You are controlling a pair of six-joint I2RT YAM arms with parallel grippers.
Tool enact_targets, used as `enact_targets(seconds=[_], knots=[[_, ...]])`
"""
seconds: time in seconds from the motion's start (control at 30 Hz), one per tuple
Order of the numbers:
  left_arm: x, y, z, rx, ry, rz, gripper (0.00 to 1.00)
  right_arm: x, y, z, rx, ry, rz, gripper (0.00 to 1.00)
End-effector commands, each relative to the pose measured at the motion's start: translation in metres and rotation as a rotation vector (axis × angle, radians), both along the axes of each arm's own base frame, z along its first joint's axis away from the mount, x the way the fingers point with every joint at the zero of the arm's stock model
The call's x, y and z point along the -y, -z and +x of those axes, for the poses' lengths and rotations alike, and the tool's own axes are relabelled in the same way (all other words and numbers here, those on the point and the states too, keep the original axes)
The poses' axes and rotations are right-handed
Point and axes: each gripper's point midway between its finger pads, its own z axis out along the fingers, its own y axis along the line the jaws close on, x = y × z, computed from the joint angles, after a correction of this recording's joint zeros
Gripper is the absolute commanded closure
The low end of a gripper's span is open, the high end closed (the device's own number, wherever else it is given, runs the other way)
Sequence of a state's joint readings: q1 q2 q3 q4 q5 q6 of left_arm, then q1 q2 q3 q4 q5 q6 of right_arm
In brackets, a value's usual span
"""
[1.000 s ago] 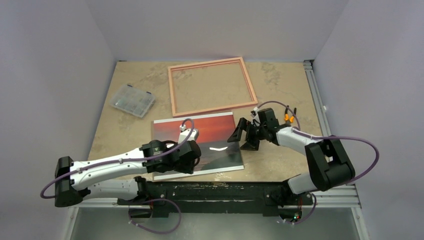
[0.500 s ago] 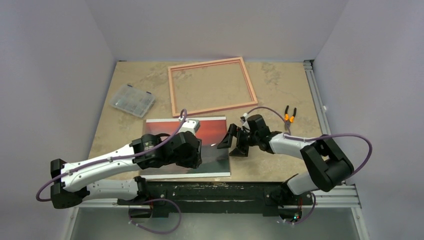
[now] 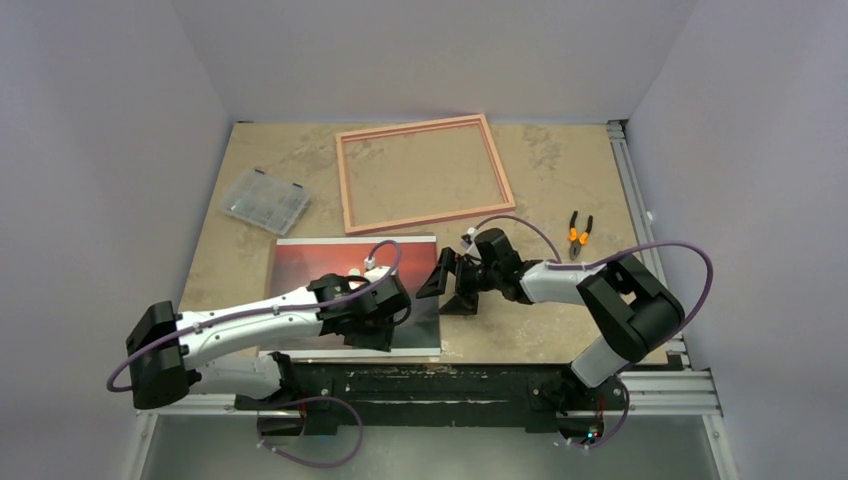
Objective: Put the photo into the frame
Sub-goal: Move the photo frame item to the center of the board.
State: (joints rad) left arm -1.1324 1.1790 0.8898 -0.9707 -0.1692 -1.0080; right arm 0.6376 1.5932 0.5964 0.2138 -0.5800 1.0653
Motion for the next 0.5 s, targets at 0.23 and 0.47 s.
enact_targets(seconds=[0.23, 0.47], knots=[[-0.018, 0.070, -0.019, -0.133, -0.062, 0.127, 0.69, 0.029, 0.055, -0.014, -0.071, 0.019, -0.235, 0.08], [-0.023, 0.084, -0.012, -0.118, -0.103, 0.206, 0.72, 0.027, 0.050, -0.010, -0.058, 0.009, -0.243, 0.08]])
